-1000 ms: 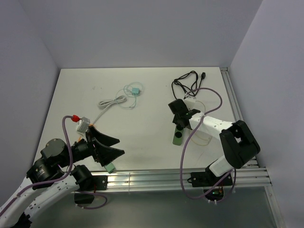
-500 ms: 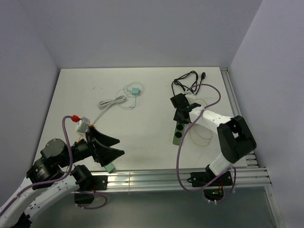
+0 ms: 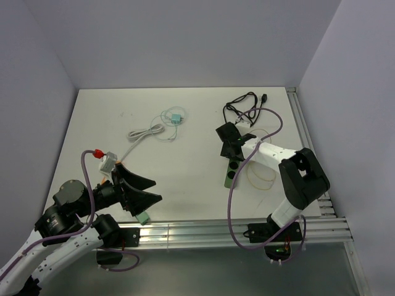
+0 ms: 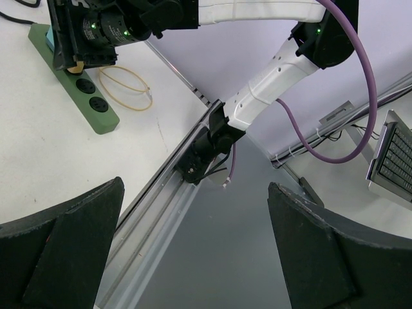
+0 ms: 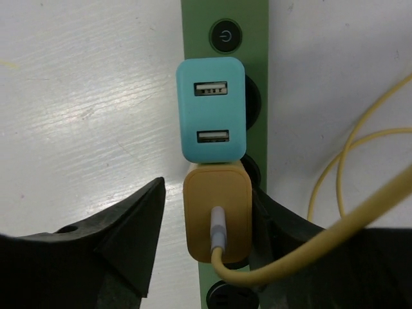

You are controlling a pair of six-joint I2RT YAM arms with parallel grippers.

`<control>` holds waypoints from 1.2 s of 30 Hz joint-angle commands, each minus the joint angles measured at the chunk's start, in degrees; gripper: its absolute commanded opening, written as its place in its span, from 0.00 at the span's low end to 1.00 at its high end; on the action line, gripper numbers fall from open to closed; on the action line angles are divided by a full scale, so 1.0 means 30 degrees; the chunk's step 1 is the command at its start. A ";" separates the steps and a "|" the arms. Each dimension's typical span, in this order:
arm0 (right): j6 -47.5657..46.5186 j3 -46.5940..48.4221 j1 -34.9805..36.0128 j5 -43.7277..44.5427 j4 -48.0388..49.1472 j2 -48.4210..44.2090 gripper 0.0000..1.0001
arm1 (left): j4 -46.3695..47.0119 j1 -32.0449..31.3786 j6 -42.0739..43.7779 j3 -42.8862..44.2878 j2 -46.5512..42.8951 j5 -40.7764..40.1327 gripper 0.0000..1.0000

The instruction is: Insert the plug

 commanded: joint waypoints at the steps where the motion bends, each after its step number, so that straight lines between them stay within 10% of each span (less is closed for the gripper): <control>1: 0.0801 -0.0508 0.0108 -0.1236 -0.0822 0.0353 0.59 | 0.0730 -0.0016 0.0070 0.0111 0.0243 0.0334 0.99; 36: -0.0663 0.3301 -0.0331 0.1606 -0.2962 0.0263 0.49 | -0.0003 -0.0016 0.0597 0.0785 0.0389 0.0041 1.00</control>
